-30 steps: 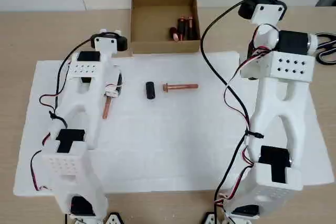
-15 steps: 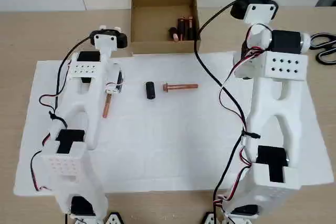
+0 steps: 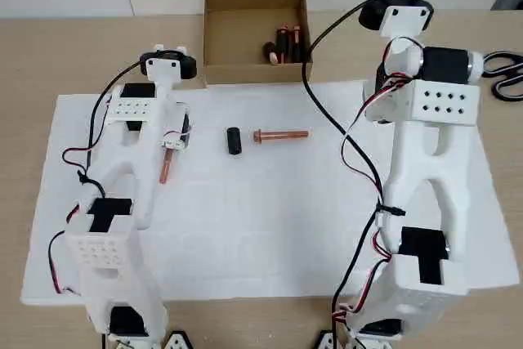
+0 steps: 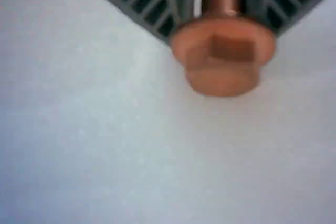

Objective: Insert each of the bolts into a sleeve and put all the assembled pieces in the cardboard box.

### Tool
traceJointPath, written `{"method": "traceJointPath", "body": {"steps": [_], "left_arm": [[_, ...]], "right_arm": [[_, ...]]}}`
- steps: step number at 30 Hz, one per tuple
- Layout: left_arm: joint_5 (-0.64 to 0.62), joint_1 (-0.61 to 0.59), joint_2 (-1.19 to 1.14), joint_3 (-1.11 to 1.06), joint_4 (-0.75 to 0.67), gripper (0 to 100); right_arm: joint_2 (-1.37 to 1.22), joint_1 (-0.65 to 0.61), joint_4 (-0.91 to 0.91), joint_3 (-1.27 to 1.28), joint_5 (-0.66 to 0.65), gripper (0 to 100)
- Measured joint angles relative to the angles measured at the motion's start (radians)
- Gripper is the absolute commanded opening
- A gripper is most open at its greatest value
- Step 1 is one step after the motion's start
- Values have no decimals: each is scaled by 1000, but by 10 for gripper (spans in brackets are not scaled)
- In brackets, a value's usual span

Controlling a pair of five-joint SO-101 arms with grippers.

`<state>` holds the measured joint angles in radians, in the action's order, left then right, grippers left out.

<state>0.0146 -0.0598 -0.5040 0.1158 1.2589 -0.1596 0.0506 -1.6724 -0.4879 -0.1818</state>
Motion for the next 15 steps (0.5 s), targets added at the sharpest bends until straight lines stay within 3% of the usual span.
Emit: {"method": "traceJointPath", "body": {"steps": [9, 15], "left_arm": [[-2, 0, 0, 5, -8, 6], [-3, -12, 3, 97, 78, 6]], "right_arm": [[0, -11, 0, 0, 0, 4], [0, -60, 0, 0, 0, 4]]}}
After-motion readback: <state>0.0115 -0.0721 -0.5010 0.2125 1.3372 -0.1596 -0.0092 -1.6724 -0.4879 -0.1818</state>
